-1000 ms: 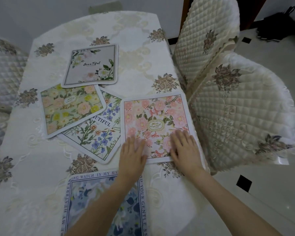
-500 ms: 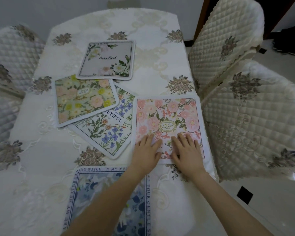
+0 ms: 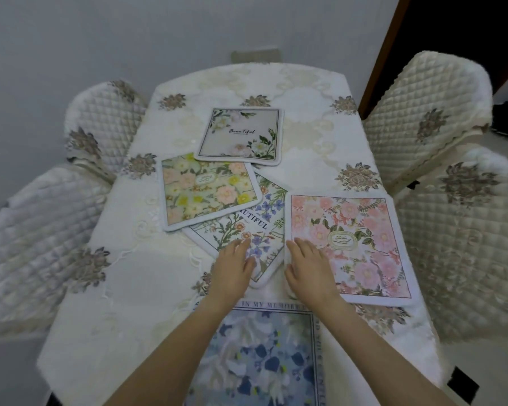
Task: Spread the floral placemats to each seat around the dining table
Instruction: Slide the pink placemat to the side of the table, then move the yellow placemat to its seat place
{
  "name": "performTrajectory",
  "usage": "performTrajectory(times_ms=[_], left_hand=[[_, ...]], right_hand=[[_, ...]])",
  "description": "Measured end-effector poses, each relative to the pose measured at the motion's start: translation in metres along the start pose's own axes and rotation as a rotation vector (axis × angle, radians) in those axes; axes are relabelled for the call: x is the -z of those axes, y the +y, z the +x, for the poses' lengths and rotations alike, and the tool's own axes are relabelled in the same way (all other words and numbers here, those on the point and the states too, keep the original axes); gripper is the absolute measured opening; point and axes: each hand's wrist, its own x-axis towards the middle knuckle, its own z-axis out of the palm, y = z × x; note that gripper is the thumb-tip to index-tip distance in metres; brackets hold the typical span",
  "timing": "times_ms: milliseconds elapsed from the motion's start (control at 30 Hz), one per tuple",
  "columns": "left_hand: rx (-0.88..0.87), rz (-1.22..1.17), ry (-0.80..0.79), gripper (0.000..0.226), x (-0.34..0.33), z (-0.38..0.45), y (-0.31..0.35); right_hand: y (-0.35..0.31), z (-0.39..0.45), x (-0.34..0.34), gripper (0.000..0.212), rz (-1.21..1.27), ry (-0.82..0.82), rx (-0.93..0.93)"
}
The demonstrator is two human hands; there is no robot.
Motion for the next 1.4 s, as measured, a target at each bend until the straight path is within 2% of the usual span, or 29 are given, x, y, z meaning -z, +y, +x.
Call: performTrajectory(times_ms=[133,333,567,800,1000,1267,1400], left_hand=[[0.012,-0.042,-0.004,0.046,0.032,-0.004,-0.048],[-0.072,-0.042,-0.026,0.048,0.077,-0.015,-0.124],[-0.065,-0.062,-0.030,0.050,0.118,-0.014,-0.179],[-0.059,-0.091,-0.013,0.050,0.124,0.034,-0.193],[0.157,-0.211,-0.004,0.055,0.116,0.097,-0.196],[0.315,-0.192,0.086,0.057,0.101,0.149,-0.204],[0.356,-0.190,0.114,0.058,0.094,0.158,-0.205]], right_hand=[[-0.052,0.000,-0.017,0.055,0.036,0.029,-0.023],[-0.131,-0.005,-0.043,0.054,0.057,0.072,-0.115],[-0.198,0.010,-0.057,0.052,0.097,0.125,-0.162],[-0.191,0.071,-0.058,0.053,0.054,0.116,-0.148],[-0.157,0.156,-0.047,0.051,0.039,0.145,-0.146],[-0.113,0.236,-0.049,0.043,-0.057,0.034,-0.291],[-0.101,0.260,-0.049,0.056,-0.032,0.058,-0.343]])
